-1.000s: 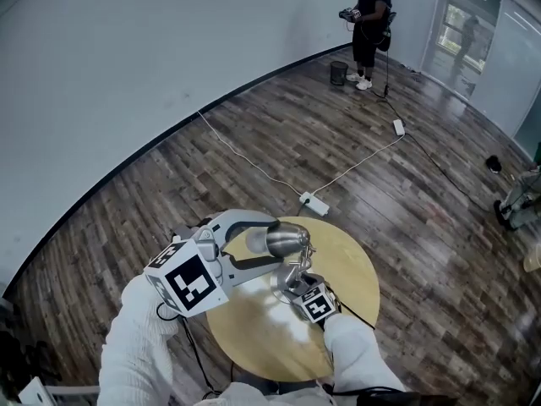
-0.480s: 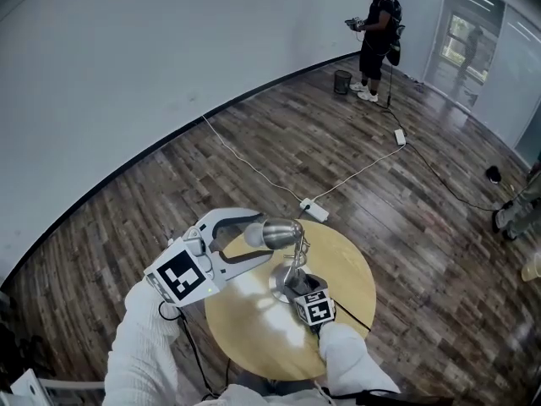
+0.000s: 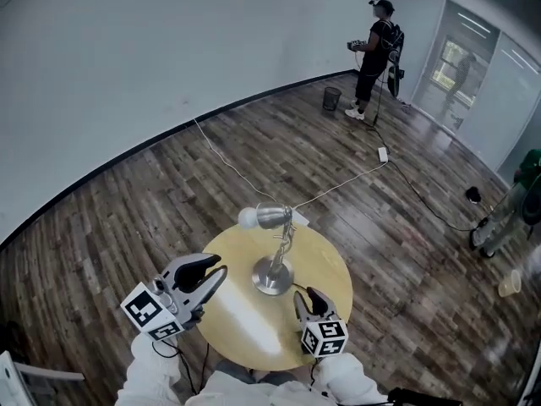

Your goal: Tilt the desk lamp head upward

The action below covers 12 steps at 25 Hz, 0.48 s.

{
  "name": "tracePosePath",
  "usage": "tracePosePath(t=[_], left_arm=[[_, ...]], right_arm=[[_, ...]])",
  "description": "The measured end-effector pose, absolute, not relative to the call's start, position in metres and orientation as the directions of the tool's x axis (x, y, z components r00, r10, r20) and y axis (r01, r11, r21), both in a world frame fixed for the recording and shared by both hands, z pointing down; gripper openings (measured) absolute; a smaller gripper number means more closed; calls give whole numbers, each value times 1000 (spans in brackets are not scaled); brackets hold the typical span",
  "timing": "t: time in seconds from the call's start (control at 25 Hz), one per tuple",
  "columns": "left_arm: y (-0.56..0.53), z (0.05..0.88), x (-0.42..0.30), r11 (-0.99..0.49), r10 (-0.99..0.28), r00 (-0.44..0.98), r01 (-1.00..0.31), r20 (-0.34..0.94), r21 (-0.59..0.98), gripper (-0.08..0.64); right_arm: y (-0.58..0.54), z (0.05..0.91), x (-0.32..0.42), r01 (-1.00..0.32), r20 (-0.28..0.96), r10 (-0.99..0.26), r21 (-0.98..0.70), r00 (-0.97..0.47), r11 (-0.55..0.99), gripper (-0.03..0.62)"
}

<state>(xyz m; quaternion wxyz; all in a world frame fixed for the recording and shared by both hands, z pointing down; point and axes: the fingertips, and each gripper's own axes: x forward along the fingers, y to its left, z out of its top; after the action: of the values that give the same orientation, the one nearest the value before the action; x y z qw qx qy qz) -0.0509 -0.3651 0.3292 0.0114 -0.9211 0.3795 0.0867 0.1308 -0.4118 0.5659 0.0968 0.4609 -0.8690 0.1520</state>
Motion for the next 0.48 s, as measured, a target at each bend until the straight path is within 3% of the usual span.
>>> tracePosePath(t=[0.04,0.16,0.32,0.48], left_arm=[[-363,353,-45,-674,-738,665,-734,-116,80,55],[-358,442,-25,-557,-815,577,-805,47,205,17],[-343,542,12,-473,-804,555,-815,215,336,2],[-325,577,31,-417,-781,521,-845,345,334,2]], right_arm=[[-406,555,133,-839,292,-787,-159,-543,520,111],[-394,549,138,-863,292,-812,-162,-505,479,42],[-377,565,139,-881,341,-812,-165,-473,444,25],[-361,567,138,-880,348,-809,-142,-473,453,20]])
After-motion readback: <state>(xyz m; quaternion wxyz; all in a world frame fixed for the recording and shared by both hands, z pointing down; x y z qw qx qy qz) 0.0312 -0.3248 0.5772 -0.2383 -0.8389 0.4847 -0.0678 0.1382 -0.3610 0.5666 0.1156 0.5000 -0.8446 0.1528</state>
